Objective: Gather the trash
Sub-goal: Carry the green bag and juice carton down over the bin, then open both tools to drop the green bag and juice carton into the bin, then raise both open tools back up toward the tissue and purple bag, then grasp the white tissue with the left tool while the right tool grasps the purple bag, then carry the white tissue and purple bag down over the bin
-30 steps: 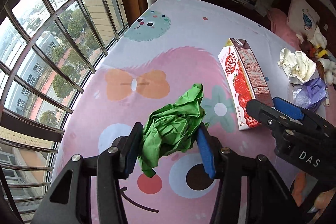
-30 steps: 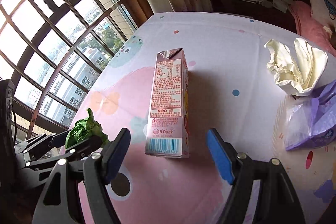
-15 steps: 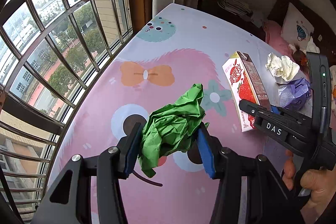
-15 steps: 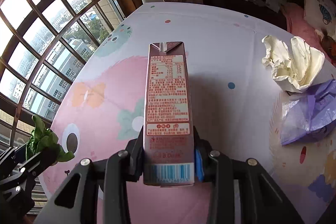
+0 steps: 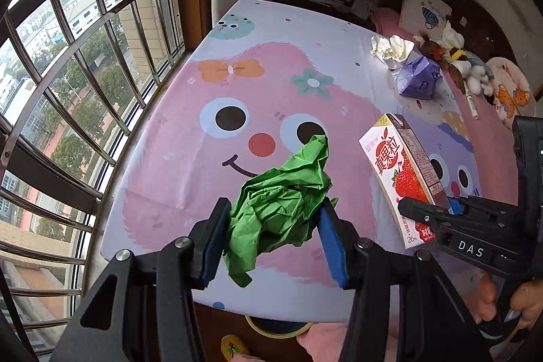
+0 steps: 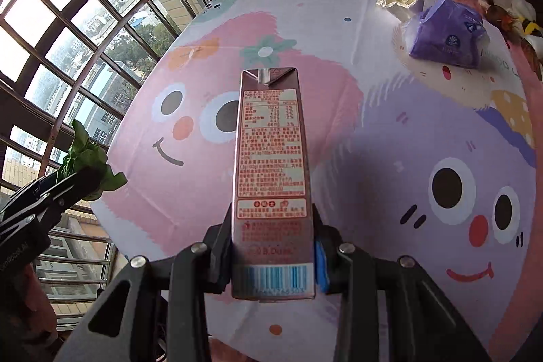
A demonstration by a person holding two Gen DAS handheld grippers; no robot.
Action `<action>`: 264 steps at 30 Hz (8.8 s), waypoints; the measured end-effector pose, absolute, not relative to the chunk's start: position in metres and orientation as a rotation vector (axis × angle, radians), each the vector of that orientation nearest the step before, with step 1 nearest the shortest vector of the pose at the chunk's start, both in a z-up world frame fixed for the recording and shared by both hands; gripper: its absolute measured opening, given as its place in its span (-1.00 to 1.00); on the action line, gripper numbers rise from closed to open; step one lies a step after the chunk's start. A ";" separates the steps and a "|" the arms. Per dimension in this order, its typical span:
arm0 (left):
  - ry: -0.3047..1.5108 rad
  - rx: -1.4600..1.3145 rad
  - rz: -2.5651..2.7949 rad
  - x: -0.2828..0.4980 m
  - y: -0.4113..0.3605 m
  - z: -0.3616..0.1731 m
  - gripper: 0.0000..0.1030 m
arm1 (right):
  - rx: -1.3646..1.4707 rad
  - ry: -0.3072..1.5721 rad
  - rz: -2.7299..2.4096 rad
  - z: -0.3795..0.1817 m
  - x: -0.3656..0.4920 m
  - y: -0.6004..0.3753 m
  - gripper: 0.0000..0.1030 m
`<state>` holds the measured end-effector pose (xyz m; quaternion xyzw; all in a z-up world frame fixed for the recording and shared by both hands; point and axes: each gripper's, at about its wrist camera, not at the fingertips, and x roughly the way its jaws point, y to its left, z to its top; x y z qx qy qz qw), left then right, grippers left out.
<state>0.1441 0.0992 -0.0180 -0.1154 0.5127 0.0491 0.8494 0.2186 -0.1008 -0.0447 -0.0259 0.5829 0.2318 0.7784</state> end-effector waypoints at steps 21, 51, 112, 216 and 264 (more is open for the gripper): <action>1.180 -0.191 -0.132 -0.020 0.107 -0.069 -0.04 | -0.188 1.330 0.406 -0.058 0.002 -0.057 -0.29; 1.505 -0.272 -0.139 0.015 0.001 -0.419 0.05 | -0.064 1.667 0.212 -0.433 -0.004 -0.131 -0.27; 0.951 -0.099 -0.172 0.012 0.061 0.069 0.98 | 0.073 0.897 0.167 0.036 0.000 -0.161 0.19; 1.193 -0.411 0.100 0.369 0.004 -0.032 -0.44 | 0.419 1.371 0.101 -0.093 0.461 -0.258 0.77; 1.393 -0.164 -0.212 -0.049 0.033 -0.209 -0.42 | -0.147 1.411 0.308 -0.221 -0.009 -0.101 -0.77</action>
